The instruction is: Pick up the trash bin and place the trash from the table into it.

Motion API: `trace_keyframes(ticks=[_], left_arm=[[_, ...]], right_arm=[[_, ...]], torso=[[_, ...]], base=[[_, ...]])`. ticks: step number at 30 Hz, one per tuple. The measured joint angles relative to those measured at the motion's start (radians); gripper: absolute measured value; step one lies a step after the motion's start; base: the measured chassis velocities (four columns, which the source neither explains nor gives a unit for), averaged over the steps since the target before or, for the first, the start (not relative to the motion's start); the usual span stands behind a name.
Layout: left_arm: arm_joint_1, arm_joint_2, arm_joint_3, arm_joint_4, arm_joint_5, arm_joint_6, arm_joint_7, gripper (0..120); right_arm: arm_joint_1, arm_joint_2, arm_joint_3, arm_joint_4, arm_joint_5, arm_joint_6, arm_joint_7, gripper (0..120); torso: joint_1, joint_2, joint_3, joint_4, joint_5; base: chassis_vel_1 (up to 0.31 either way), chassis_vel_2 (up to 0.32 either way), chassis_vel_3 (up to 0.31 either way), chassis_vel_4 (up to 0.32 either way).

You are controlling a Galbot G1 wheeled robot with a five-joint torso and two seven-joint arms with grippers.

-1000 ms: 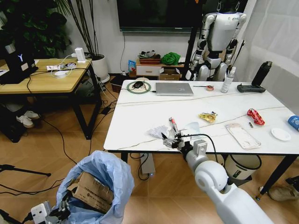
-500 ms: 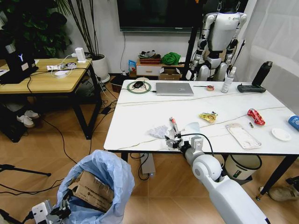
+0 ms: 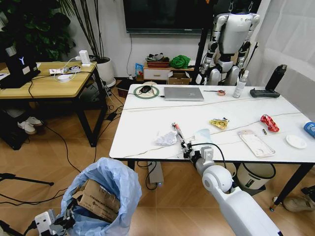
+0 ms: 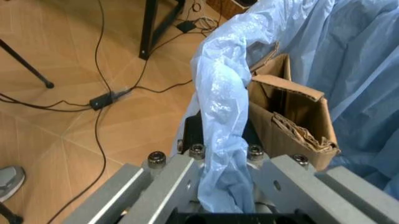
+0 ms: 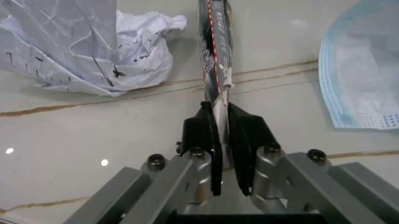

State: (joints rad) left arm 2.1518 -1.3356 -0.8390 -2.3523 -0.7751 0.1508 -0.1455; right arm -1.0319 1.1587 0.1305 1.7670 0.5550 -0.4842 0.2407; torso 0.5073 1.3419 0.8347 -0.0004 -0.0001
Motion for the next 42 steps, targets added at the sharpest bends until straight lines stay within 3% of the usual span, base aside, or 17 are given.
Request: trace_keyframes(ticks=[2,11,18,22,23,27,36,42], left_arm=[[0.000,0.026,-0.002,0.000,-0.011,0.004,-0.010,0],[-0.025,0.111,0.007,-0.003,-0.050,0.018,-0.030,0],[-0.052,0.204,0.022,-0.002,-0.096,0.027,-0.039,0],[-0.074,0.235,0.026,0.013,-0.116,0.032,-0.037,0],[-0.074,0.235,0.026,0.013,-0.116,0.032,-0.037,0],[-0.104,0.252,0.035,0.018,-0.127,0.047,-0.046,0],[-0.162,0.276,0.039,0.033,-0.155,0.076,-0.078,0],[-0.169,0.247,0.022,0.043,-0.161,0.078,-0.087,0]], right_arm=[[-0.003,0.002,0.007,0.003,0.003,0.007,0.001,0],[-0.021,0.013,0.065,0.036,0.045,0.102,-0.020,0],[-0.035,-0.081,0.090,0.116,0.182,0.331,-0.147,0],[0.018,-0.163,-0.049,0.149,0.244,0.506,-0.292,0],[0.018,-0.163,-0.049,0.149,0.244,0.506,-0.292,0],[0.121,-0.181,-0.241,0.137,0.282,0.610,-0.387,0],[0.329,-0.154,-0.527,0.126,0.300,0.648,-0.436,0],[0.407,-0.120,-0.745,0.127,0.275,0.672,-0.435,0]], torso=[[0.000,0.000,0.000,0.0000,0.0001],[0.000,0.000,0.000,0.0002,0.0001],[0.000,0.000,0.000,-0.0002,0.0000],[0.000,0.000,0.000,-0.0003,-0.0001],[0.000,0.000,0.000,-0.0003,-0.0001],[0.000,0.000,0.000,0.0005,0.0000],[0.000,0.000,0.000,0.0002,-0.0001],[0.000,0.000,0.000,0.0002,-0.0001]], base=[[0.000,0.000,0.000,0.000],[0.000,0.000,0.000,0.000],[0.000,0.000,0.000,0.000],[0.000,0.000,0.000,0.000],[0.000,0.000,0.000,0.000],[0.000,0.000,0.000,0.000],[0.000,0.000,0.000,0.000],[0.000,0.000,0.000,0.000]])
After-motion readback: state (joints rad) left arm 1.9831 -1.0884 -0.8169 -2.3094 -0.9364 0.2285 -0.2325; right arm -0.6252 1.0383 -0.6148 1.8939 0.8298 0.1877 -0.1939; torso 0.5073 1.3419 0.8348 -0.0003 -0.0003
